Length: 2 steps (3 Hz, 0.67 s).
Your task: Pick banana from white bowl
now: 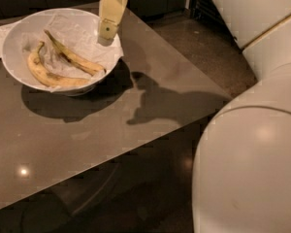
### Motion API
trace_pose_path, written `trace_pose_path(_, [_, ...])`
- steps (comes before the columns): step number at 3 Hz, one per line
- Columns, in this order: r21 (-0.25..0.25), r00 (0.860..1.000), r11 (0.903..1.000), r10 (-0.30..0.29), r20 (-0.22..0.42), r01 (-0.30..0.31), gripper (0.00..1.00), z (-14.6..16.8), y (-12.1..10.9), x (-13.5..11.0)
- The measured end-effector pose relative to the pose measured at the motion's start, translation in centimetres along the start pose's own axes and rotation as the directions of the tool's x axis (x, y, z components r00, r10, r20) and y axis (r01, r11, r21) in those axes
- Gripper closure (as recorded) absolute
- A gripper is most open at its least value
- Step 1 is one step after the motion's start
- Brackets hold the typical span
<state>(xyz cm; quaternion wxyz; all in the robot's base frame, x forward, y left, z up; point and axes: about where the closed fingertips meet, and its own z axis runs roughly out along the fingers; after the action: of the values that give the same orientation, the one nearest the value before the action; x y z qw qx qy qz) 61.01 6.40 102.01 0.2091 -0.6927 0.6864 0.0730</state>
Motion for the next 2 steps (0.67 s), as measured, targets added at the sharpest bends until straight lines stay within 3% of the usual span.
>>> trace_pose_path(1, [-0.01,1.0,0.9999,0.001,-0.019,-0.001,0.11,1.7,-1.3,-1.0])
trace_pose_path(2, [-0.007,0.999,0.9999,0.009,-0.042,-0.009,0.25,3.3,-2.8,-1.6])
